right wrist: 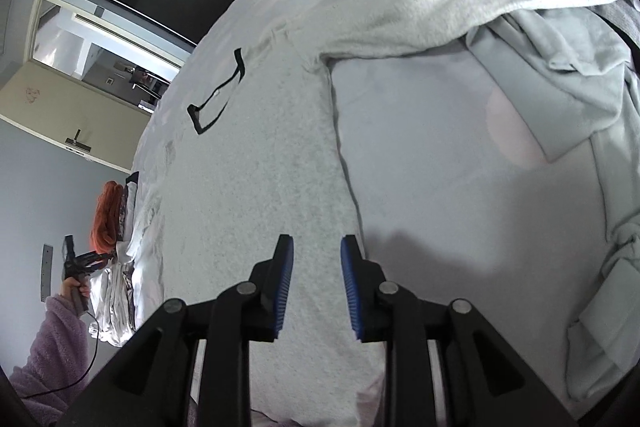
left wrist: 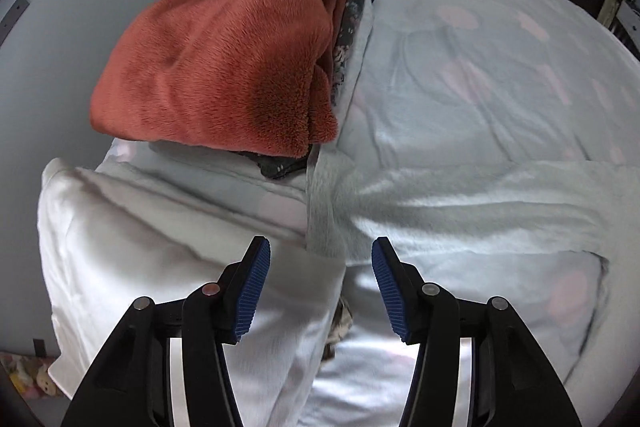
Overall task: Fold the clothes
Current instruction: 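Reach the left gripper to the sleeve cuff near the towel stack, then grasp and lift the grey sleeve cuff with the left gripper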
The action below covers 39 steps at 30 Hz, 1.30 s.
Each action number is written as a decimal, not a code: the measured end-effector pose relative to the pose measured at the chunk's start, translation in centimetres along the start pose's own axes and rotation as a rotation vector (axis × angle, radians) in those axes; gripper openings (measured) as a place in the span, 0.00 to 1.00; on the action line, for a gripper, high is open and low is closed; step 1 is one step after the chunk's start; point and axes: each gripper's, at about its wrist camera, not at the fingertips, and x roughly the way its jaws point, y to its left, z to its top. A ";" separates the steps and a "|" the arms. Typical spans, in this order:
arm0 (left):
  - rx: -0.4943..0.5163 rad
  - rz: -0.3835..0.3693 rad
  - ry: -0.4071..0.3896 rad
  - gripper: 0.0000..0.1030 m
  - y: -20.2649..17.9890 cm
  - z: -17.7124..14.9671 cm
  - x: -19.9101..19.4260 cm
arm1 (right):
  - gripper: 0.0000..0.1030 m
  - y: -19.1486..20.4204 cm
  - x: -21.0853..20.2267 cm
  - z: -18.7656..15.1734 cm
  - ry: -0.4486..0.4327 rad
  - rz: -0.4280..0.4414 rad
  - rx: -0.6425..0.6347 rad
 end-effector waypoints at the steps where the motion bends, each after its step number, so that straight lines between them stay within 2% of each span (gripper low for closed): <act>1: -0.003 0.003 0.010 0.53 -0.1 0.3 0.7 | 0.23 0.0 0.2 0.2 -0.008 0.006 0.003; 5: -0.019 0.031 0.041 0.52 -0.4 1.3 3.8 | 0.24 0.1 1.0 0.6 -0.015 0.017 0.006; 6: -0.031 0.023 0.047 0.43 -0.4 1.4 4.3 | 0.23 0.1 1.2 0.7 -0.010 0.016 0.004; 7: -0.041 0.016 0.051 0.25 -0.4 1.6 4.8 | 0.24 0.1 1.5 0.8 -0.006 0.015 0.002; 9: -0.049 0.006 0.041 0.11 -0.6 1.6 5.0 | 0.24 0.2 2.0 0.9 0.003 0.012 -0.002; 12: -0.056 -0.017 0.023 0.07 -0.9 1.6 4.7 | 0.24 -0.1 2.4 1.1 0.008 0.015 0.006; 15: -0.059 -0.044 -0.013 0.06 -1.2 1.7 2.0 | 0.24 -0.5 2.5 1.3 -0.001 0.034 0.023; 20: -0.089 -0.158 -0.121 0.06 -2.2 2.6 -6.0 | 0.24 -0.2 2.4 1.6 -0.019 0.078 0.008; 26: -0.053 -0.273 -0.266 0.06 -5.8 3.0 -18.2 | 0.24 1.3 1.7 1.9 -0.042 0.090 -0.053; 32: 0.067 -0.345 -0.346 0.06 -12.9 3.0 -27.9 | 0.24 3.8 2.3 3.4 -0.061 0.038 -0.148; 34: 0.109 -0.361 -0.361 0.06 -15.9 3.0 -30.2 | 0.24 4.9 2.8 4.1 -0.071 0.036 -0.181; 39: 0.215 -0.389 -0.379 0.06 -24.1 2.5 -34.3 | 0.24 5.6 3.8 4.5 -0.117 -0.075 -0.288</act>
